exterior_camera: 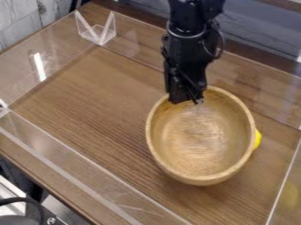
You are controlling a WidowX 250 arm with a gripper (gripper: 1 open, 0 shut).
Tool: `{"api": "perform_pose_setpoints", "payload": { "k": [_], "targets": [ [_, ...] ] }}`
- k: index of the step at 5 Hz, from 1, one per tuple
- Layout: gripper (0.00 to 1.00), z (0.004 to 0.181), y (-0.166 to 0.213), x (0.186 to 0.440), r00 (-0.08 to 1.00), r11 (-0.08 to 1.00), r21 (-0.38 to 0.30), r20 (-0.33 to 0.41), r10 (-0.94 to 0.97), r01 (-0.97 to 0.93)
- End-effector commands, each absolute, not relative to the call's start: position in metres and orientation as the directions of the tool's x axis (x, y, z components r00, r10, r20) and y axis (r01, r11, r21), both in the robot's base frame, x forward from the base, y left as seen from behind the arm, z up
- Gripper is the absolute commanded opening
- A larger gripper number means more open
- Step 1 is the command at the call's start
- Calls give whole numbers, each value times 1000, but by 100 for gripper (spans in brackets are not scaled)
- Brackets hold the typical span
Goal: Remove the lemon from inside the brown bowl and put it on the table
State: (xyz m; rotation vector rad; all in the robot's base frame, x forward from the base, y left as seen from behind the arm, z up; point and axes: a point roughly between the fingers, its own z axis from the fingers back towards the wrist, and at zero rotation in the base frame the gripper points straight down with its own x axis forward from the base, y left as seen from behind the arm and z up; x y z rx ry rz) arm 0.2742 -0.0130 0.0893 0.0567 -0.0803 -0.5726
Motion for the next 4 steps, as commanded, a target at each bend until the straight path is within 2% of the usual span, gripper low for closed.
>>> {"api": "perform_pose_setpoints", "payload": {
  "k": [1, 4],
  "targets": [
    [0, 109, -8, 280, 834, 841, 105, 116, -540, 530],
    [0, 113, 26, 277, 832, 837, 106, 101, -546, 537]
  ]
}}
